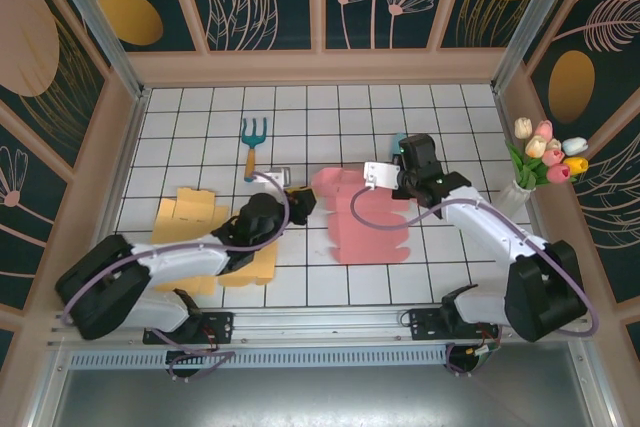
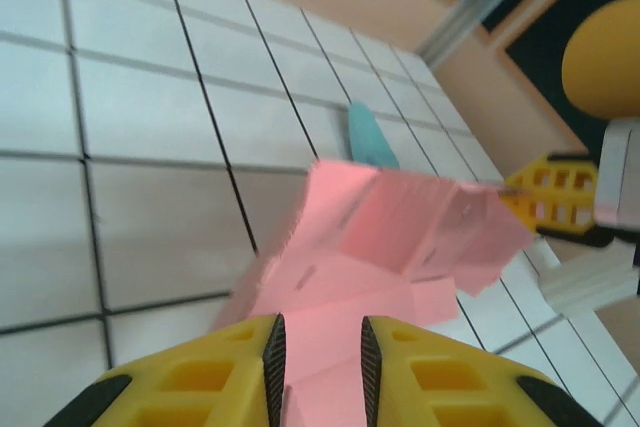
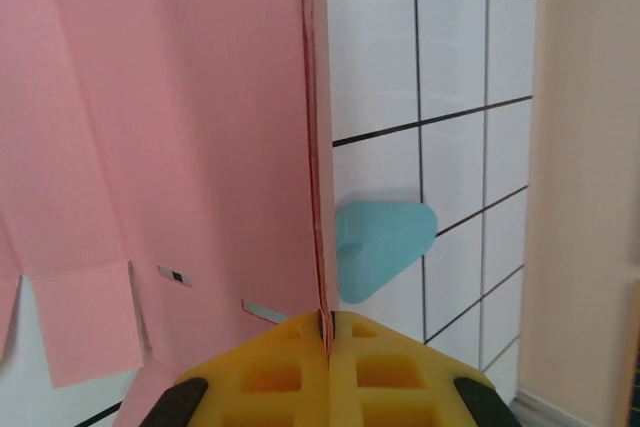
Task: Fold the paper box
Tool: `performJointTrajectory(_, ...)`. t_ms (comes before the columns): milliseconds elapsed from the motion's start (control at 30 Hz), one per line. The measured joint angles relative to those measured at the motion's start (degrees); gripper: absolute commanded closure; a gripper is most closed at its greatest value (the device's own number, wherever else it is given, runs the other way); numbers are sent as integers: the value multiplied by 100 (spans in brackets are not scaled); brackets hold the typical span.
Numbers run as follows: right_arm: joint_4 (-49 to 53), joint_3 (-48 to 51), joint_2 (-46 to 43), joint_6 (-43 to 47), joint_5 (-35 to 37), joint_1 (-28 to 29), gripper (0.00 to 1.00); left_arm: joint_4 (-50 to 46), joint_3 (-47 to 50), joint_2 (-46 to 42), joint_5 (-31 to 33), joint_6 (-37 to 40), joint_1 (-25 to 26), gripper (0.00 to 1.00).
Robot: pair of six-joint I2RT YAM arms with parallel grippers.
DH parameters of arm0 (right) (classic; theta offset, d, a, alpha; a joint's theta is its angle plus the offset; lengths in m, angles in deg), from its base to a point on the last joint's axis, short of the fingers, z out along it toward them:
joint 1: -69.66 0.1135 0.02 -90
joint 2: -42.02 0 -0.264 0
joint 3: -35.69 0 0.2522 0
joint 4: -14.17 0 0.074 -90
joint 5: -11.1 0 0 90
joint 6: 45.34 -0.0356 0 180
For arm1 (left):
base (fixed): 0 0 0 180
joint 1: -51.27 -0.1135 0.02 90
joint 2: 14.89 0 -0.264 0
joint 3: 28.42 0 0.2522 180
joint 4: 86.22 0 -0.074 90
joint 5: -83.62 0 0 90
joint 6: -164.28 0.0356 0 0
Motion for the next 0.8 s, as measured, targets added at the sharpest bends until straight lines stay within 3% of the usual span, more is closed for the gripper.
performJointTrajectory(133, -420, 472, -487, 369, -42, 35, 100, 17, 363, -501, 667, 404, 0, 71)
performJointTrajectory(300, -846, 704, -721, 706, -55, 48, 100, 136, 826, -289, 1261, 852, 0, 70)
performJointTrajectory(533, -1381, 1196, -778, 1132, -136, 195, 100, 595, 876, 214, 1196, 1327, 0, 64)
performJointTrajectory(800, -1733, 1349, -713, 1412, -44, 251, 100, 1322, 868, 859, 533, 1714, 0, 62)
